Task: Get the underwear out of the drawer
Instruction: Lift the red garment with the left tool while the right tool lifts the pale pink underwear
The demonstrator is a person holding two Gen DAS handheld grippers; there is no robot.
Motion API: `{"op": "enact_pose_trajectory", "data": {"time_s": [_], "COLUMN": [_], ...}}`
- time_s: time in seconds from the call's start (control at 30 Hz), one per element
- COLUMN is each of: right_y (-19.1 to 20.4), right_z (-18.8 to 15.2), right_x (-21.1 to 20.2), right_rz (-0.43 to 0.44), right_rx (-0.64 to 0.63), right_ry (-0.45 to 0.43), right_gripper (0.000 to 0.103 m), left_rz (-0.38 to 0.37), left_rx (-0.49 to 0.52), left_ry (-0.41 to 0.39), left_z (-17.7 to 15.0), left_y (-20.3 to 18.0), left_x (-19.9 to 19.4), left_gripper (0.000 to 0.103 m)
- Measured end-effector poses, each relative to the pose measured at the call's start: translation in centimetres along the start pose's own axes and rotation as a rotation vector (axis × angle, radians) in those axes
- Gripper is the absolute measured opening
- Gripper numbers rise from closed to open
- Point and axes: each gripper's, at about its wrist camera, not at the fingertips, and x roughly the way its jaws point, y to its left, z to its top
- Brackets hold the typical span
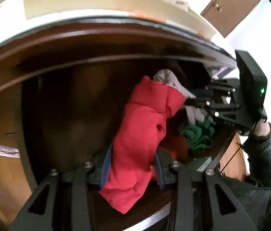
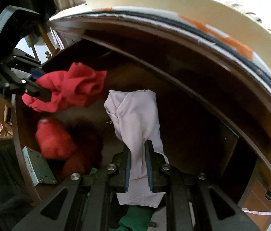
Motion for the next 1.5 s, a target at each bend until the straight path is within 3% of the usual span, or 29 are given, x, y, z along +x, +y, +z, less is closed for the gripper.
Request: {"op": "enact_pose_trajectory", "data": {"time_s": [0.23,0.8,1.3,1.43,1.5], "right_y": [-0.1,0.1,3.2,3.5,3.6], "right_z": [-0.7,-1.9,-0.2,0.0,0.0], "right_x": [-1.0,-4.0,-7.4,-7.2,-6.2], "right_rz": [-0.004,-0.021,-0.03,-0.03,0.002], "right_rx": [0.024,0.001,-0.032,-0.042,-0.051], "right_ry": [-0.054,-0.183,-0.307,-0.287,-0.232], "right_gripper": [0.016,0.016,0.016,0.016,0.016], "left_rz": [0.098,0.204,0.297,0.293,0.289], "left_rx": [0.023,0.061,0.107,0.102,0.096], "left_ry": [-0.081,-0.218,-0.302,-0.311,-0.313], "left_z": [0.3,-0.2,-0.4,-0.4,-0.5], "left_y": [-0.7,-3.0,-4.5,-4.4,-4.3], "left_x": [-1.8,-4.1,-5.9,-6.2,-6.2], "left_gripper": [0.037,0.036,0.034,0.034,0.034]}}
